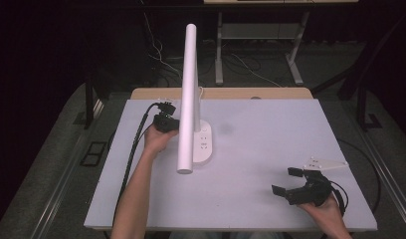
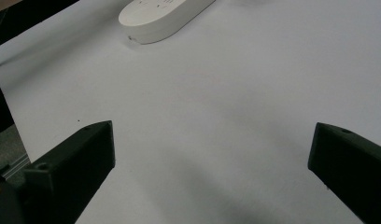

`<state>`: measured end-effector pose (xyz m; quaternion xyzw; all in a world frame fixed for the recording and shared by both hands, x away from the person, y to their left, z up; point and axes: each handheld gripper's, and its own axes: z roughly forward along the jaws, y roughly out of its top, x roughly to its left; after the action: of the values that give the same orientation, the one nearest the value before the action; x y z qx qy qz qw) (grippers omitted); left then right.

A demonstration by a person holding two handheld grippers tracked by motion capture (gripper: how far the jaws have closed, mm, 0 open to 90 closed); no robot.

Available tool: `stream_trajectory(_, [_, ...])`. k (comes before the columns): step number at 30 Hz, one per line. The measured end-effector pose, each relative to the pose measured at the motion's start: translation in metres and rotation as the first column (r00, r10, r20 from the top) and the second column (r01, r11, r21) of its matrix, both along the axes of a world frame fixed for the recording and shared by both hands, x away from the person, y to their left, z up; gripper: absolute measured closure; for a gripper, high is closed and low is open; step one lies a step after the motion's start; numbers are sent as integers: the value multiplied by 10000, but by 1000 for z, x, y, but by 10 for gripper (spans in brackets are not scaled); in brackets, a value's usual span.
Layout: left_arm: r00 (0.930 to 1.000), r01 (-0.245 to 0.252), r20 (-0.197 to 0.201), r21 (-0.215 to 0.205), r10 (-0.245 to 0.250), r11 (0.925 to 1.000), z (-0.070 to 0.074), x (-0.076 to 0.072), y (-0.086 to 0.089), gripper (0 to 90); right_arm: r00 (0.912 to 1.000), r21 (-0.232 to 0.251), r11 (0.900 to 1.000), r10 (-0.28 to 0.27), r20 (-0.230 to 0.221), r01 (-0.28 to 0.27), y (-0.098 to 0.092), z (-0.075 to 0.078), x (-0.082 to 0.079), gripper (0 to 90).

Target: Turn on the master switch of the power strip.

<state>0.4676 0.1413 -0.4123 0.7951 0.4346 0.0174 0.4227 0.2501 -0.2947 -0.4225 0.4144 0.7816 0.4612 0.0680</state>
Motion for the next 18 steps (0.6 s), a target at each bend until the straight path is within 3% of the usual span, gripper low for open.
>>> stream_trajectory(8, [9999,-19,-150,349,25,9994,-7,1,-4,899,10000,4,10000,-68,10,68,0,0,0,1])
stream_trajectory(13, [10000,-57,72,583,53,9983,-8,1,-7,900,9999,59,9999,-125,25,125,-1,0,0,0])
stream_trajectory(18, [9998,-87,-173,737,100,9972,-7,1,-3,900,9999,22,9999,-118,30,118,-1,0,0,0])
